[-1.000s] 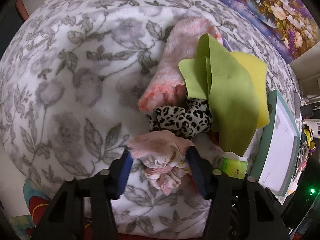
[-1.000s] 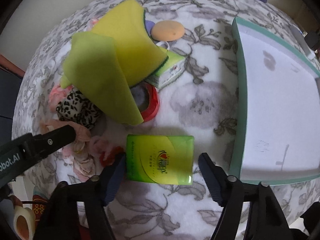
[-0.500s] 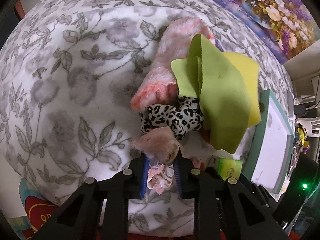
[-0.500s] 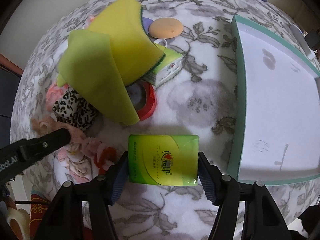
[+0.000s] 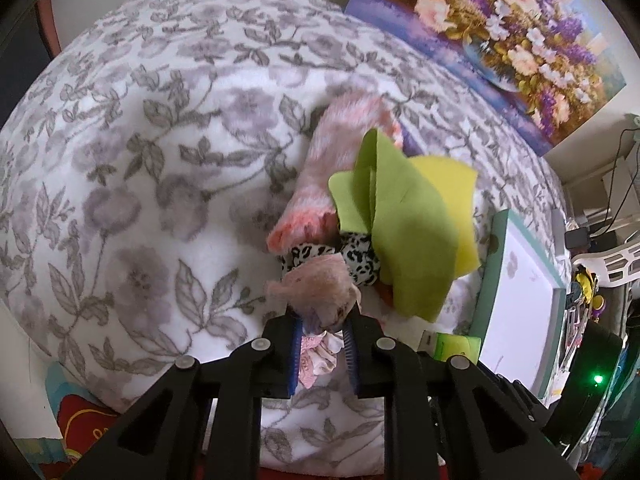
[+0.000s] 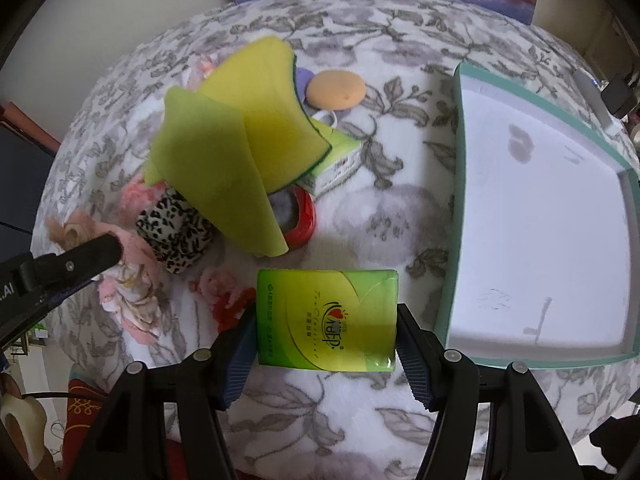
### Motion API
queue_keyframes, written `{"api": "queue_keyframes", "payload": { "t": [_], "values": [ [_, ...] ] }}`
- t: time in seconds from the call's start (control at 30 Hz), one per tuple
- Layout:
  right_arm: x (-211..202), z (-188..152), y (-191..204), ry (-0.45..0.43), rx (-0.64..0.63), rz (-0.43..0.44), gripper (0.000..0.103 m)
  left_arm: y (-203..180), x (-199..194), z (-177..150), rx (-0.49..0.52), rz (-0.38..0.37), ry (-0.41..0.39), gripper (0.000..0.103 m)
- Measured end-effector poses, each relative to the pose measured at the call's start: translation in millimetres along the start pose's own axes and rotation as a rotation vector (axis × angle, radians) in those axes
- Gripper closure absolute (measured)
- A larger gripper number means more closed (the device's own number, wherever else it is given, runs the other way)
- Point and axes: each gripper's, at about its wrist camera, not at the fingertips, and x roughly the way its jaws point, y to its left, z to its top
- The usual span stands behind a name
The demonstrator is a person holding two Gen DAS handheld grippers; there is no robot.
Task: Organize soft objects
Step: 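Grasp the pink floral cloth with left tool while right tool grasps green tissue pack, then carry both items over the white tray and release them inside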
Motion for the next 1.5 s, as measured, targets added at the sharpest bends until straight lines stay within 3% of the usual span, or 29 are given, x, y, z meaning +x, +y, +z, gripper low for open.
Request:
{"api": "queue_keyframes", "payload": {
  "t": [0.27, 0.47, 0.8, 1.13, 1.5],
  "values": [
    [-32, 2, -11, -0.058, 0.041, 0.023, 0.036, -7, -20, -1, 0.026, 0.005, -0.069, 0.084],
    [-47, 9, -33, -0.101, 0.097, -0.015, 0.036, -22, -35, 3, 0.06, 0.028, -0.114, 0.084],
    [-56, 17, -99, -0.139, 0.266, -0.082, 0.036, -103, -45, 10, 0.217, 0.016, -0.127, 0.084],
    [-43, 10, -175, -0.111, 0.468, -0.14, 0.036, -202, -11, -2, 0.403, 0.007, -0.101, 0.084],
    [-28, 5, -240, -0.095, 0.593, -0.191, 0.035, -271, 44, -21, 0.553, -0.067, -0.101, 0.084]
  ]
}}
